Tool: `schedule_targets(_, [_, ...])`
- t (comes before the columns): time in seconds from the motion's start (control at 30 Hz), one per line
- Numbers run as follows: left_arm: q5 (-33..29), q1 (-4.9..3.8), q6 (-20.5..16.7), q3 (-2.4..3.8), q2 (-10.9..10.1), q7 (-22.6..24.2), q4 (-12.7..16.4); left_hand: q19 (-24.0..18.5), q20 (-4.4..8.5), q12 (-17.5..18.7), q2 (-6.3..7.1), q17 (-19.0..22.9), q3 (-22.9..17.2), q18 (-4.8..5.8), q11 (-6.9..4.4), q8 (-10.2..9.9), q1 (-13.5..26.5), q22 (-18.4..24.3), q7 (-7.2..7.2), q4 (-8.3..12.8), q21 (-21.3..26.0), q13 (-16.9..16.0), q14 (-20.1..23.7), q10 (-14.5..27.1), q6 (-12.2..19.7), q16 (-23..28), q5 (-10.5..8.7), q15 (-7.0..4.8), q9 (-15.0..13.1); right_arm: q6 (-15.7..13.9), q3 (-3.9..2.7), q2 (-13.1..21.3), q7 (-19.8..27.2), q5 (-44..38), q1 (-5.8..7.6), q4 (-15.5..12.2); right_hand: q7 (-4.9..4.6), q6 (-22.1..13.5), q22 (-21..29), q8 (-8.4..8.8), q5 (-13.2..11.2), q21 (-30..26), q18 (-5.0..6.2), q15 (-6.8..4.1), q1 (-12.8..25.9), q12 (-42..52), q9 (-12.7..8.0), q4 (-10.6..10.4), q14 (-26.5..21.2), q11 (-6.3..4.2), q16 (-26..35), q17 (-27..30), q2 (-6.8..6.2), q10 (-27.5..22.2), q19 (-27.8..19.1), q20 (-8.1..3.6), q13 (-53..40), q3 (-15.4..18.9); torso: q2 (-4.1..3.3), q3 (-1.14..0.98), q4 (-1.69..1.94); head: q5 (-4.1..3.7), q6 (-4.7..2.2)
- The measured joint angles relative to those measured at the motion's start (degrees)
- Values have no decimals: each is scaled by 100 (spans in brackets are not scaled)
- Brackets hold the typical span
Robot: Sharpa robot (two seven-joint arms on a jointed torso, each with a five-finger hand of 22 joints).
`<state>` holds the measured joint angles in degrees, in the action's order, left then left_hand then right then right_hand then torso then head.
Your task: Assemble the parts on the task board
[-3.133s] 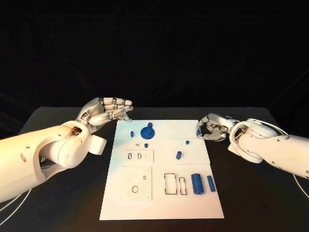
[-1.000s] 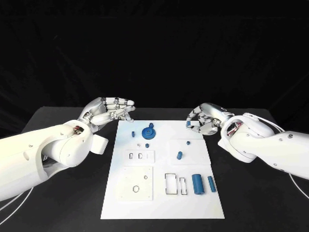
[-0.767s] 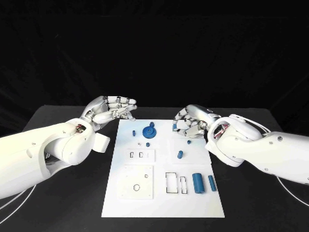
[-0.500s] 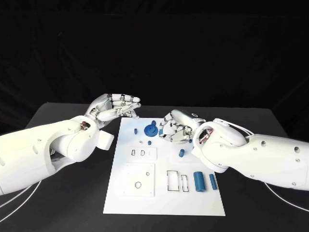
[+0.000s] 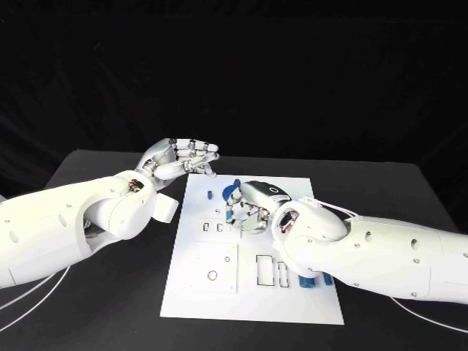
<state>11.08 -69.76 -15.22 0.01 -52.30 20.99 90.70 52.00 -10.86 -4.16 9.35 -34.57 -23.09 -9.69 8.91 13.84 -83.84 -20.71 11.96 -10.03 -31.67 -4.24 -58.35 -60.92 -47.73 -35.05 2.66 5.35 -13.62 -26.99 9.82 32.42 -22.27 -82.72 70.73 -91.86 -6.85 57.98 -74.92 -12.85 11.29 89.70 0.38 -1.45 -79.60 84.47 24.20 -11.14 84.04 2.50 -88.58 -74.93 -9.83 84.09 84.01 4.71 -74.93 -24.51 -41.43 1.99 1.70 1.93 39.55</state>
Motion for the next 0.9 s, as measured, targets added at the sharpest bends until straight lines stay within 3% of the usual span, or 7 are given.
schedule_targets(0.5, [3,0,2,0,-5,-21,13,-42,0,0,0,1,0,-1,0,0,0,-15,0,0,0,0,0,0,0,0,0,0,0,33,19,-244,-179,-364,-295,263,7,-10,1,1,-2,0,1,0,36,-1,9,1,0,0,0,1,-37,0,0,0,1,1,3,-9,-1,10,87])
schedule_targets(0.9, [5,0,4,0,-15,-28,2,-41,0,0,0,1,-17,-1,0,0,0,-24,0,-17,-22,0,0,0,0,-23,0,0,1,61,18,-318,-214,-497,-368,365,6,-12,1,5,-2,-22,1,1,61,-1,9,1,0,0,0,1,-62,0,0,0,1,1,6,-3,0,31,105])
